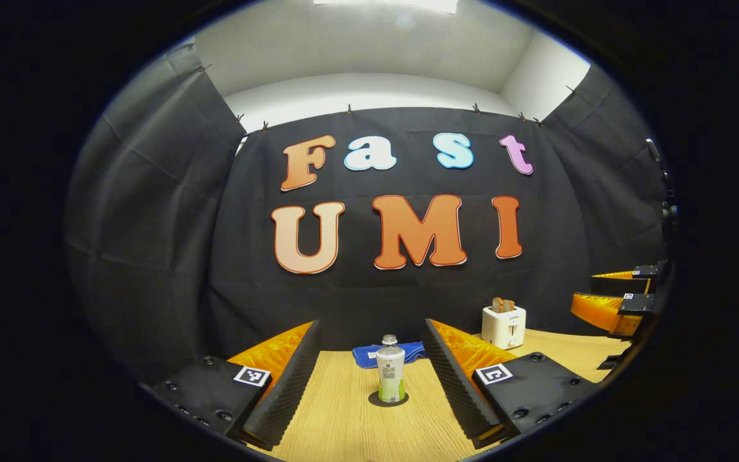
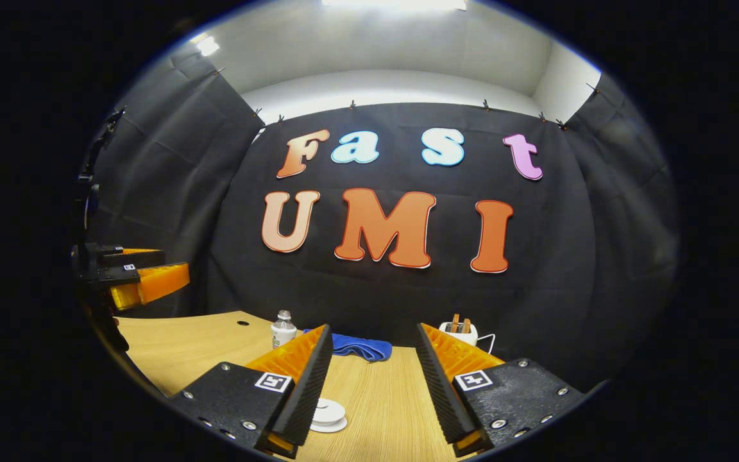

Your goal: Open the teacup lid with one hand, grasp the water bottle and pour water into the teacup with the other hand; after pouring, place the water bottle on the coaster and then close the teacup lid.

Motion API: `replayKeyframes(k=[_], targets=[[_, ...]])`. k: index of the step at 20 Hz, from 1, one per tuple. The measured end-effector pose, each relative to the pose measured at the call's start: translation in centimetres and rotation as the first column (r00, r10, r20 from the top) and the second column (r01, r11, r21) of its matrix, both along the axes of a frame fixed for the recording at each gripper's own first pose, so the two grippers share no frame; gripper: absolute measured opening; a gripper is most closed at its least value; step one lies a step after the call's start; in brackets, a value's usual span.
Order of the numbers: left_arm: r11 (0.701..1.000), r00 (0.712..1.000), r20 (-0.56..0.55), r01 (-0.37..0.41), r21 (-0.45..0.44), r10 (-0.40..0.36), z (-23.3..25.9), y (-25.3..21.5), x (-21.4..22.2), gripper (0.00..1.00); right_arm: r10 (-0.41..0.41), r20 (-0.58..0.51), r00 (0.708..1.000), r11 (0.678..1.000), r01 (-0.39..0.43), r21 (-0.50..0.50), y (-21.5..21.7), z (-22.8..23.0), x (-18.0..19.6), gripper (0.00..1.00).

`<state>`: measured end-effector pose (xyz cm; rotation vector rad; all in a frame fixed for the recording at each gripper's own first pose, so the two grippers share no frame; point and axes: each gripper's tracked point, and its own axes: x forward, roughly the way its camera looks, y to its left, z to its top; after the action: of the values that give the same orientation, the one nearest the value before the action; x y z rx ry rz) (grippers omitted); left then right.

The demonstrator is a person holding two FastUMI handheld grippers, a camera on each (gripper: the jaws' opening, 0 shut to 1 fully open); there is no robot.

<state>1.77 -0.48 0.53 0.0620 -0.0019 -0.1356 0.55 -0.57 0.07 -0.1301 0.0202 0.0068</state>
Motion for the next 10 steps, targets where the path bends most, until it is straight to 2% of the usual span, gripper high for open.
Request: replayKeyframes(k=[1, 2, 5, 7, 8, 10], targets=[[1.0, 1.0, 0.008, -0.004, 0.006, 0.003, 0.2, 0.1, -0.2, 0.96, -0.006, 0.003, 1.0, 1.0, 0.006, 0.002, -0.1, 0.2, 0.0, 0.75], [1.0, 1.0, 0.02, -0.015, 0.01, 0.014, 0.5, 0.4, -0.2, 0.97, -0.012, 0.006, 1.0, 1.0, 0.012, 0.006, -0.2, 0.3, 0.0, 0.8], [0.999, 0.998, 0.046, -0.031, 0.014, 0.03, 1.2, 0.8, -0.6, 0.96, -0.014, 0.015, 1.0, 1.0, 0.014, 0.015, -0.3, 0.7, -0.2, 0.81], [0.999, 0.998, 0.044, -0.034, 0.018, 0.033, 1.0, 0.6, -0.9, 1.0, -0.013, 0.018, 1.0, 1.0, 0.013, 0.02, -0.4, 0.9, -0.3, 0.81], [0.999, 0.999, 0.039, -0.032, 0.02, 0.031, 0.8, 0.5, -0.9, 0.96, -0.014, 0.018, 1.0, 1.0, 0.014, 0.023, -0.4, 0.7, -0.3, 0.81], [0.999, 0.999, 0.034, -0.034, 0.019, 0.034, 0.5, 0.4, -0.9, 1.0, -0.025, 0.011, 1.0, 0.999, 0.025, 0.028, -0.7, 0.3, -0.1, 0.81]])
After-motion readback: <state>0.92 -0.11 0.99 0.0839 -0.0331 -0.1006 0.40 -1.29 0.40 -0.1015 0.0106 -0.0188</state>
